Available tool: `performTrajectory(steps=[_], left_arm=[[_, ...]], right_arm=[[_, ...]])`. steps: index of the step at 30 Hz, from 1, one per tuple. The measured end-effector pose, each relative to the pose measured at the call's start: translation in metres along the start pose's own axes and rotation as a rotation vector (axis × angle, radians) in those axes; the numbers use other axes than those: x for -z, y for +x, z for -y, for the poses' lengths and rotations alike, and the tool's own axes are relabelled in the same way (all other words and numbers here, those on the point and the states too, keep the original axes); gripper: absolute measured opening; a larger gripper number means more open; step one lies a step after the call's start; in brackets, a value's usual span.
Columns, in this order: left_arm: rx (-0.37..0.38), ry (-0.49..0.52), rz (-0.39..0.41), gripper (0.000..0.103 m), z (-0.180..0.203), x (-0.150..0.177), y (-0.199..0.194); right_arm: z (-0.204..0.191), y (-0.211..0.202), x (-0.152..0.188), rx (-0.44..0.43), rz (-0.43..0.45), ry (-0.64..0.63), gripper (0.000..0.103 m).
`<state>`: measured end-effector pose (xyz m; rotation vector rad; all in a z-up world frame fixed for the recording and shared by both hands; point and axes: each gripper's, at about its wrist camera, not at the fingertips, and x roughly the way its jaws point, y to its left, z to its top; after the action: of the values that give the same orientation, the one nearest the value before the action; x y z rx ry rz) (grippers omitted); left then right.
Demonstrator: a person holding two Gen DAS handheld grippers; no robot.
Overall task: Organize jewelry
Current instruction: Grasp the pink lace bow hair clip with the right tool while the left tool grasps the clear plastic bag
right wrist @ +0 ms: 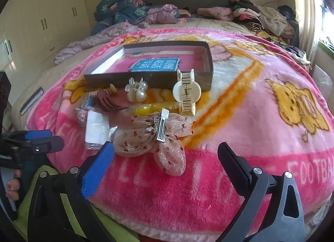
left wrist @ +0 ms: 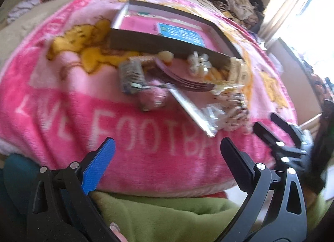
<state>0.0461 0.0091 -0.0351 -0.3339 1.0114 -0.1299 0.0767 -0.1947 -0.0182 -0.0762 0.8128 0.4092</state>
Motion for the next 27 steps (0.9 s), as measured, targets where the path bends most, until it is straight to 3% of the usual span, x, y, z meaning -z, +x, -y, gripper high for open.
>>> performTrajectory(steps=[4, 6, 7, 9, 11, 14, 17, 19, 21, 27], left_arm=[[-0.005, 0.022, -0.01, 0.092, 0.009, -0.006, 0.008], [0.013, 0.012, -0.03, 0.09, 0.011, -0.009, 0.016], [0.017, 0.007, -0.038, 0.089, 0.011, -0.014, 0.02], [0.015, 0.006, -0.05, 0.085, 0.014, -0.018, 0.027], [0.022, 0.005, -0.06, 0.08, 0.018, -0.022, 0.033], [0.048, -0.012, -0.082, 0.071, 0.021, -0.025, 0.041], [0.059, -0.017, -0.104, 0.063, 0.025, -0.027, 0.05], [0.068, -0.023, -0.113, 0.053, 0.027, -0.027, 0.056], [0.068, -0.025, -0.12, 0.036, 0.029, -0.026, 0.06], [0.082, -0.016, -0.098, 0.028, 0.031, -0.024, 0.056]], right_arm=[[0.003, 0.015, -0.003, -0.031, -0.014, 0.001, 0.096], [0.007, 0.022, -0.005, -0.04, -0.018, 0.018, 0.091], [0.008, 0.025, -0.007, -0.044, -0.021, 0.02, 0.083], [0.012, 0.033, -0.008, -0.059, -0.037, 0.02, 0.077], [0.016, 0.041, -0.009, -0.078, -0.057, 0.029, 0.056], [0.023, 0.043, -0.008, -0.12, -0.065, 0.047, 0.035], [0.031, 0.037, -0.007, -0.123, -0.041, 0.04, 0.025], [0.039, 0.032, -0.007, -0.123, -0.022, 0.05, 0.024], [0.047, 0.027, -0.006, -0.106, -0.005, 0.059, 0.023], [0.07, 0.014, -0.004, -0.073, 0.027, 0.087, 0.023]])
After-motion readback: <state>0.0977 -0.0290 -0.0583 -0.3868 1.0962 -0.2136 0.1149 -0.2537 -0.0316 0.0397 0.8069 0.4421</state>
